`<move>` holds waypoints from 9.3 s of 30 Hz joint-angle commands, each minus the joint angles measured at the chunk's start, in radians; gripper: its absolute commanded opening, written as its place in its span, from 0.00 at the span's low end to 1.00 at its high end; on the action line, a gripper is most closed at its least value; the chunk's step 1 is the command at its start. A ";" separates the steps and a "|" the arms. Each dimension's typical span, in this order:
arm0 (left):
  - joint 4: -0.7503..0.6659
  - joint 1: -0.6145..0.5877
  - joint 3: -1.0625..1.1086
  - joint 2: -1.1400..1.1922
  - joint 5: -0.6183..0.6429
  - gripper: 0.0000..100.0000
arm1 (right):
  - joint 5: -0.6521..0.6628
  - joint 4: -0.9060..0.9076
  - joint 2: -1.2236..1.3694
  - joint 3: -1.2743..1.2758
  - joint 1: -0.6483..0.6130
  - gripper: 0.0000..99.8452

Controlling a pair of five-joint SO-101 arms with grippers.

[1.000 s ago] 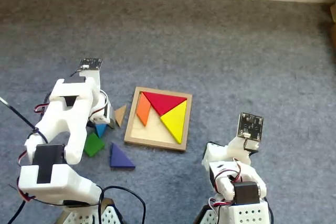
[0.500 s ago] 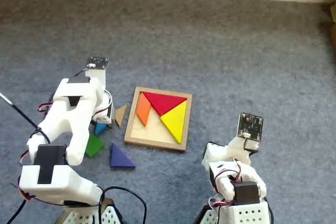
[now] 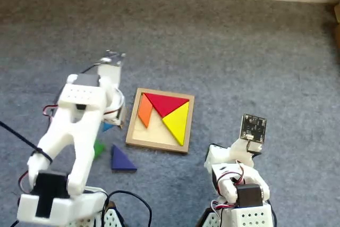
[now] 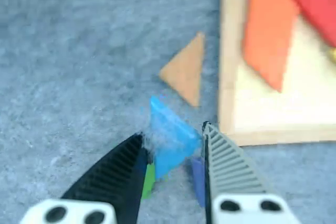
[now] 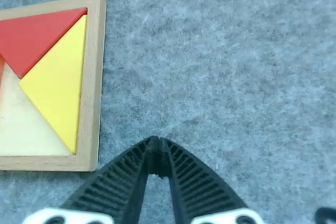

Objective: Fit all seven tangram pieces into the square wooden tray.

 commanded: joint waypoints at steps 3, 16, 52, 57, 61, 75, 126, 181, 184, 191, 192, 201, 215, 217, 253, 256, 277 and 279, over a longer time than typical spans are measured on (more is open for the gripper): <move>0.012 0.183 -0.050 -0.101 0.003 0.10 | 0.006 -0.035 -0.013 0.157 0.010 0.01; -0.068 0.384 -0.214 0.165 0.040 0.11 | 0.006 -0.035 -0.013 0.157 0.010 0.01; -0.060 0.128 -0.292 0.357 0.089 0.30 | 0.006 -0.035 -0.013 0.157 0.010 0.01; -0.078 0.153 -0.254 0.357 0.009 0.30 | 0.006 -0.035 -0.013 0.157 0.010 0.01; -0.130 0.159 -0.213 0.357 -0.029 0.30 | 0.006 -0.035 -0.013 0.157 0.010 0.01; -0.172 0.117 -0.214 0.358 0.077 0.30 | 0.006 -0.033 -0.013 0.157 0.010 0.01; 0.087 -0.081 -0.035 -0.024 0.041 0.27 | 0.006 -0.033 -0.013 0.157 0.010 0.01; -0.195 -0.392 0.450 -0.344 -0.601 0.12 | 0.006 -0.035 -0.013 0.157 0.010 0.01; -0.150 -0.392 0.406 -0.344 -0.601 0.12 | 0.006 -0.035 -0.013 0.157 0.010 0.01; -0.046 -0.314 0.323 -0.346 -0.583 0.12 | 0.006 -0.035 -0.013 0.157 0.010 0.01; -0.040 -0.289 0.314 -0.346 -0.546 0.12 | 0.006 -0.035 -0.013 0.157 0.010 0.01; -0.037 -0.024 0.245 -0.344 -0.341 0.12 | 0.006 -0.035 -0.013 0.157 0.010 0.01; -0.046 -0.248 0.288 -0.334 -0.434 0.27 | 0.006 -0.035 -0.013 0.157 0.010 0.01; -0.075 -0.251 0.338 -0.334 -0.457 0.26 | 0.006 -0.035 -0.013 0.157 0.010 0.01; -0.186 -0.170 0.311 -0.042 -0.462 0.14 | 0.006 -0.035 -0.013 0.157 0.010 0.01; -0.107 -0.171 0.269 -0.090 -0.460 0.14 | 0.006 -0.035 -0.013 0.157 0.010 0.01; 0.011 0.153 0.228 -0.398 -0.319 0.14 | 0.006 -0.035 -0.013 0.157 0.010 0.01; 0.003 0.186 0.219 -0.398 -0.311 0.14 | 0.006 -0.035 -0.013 0.157 0.010 0.01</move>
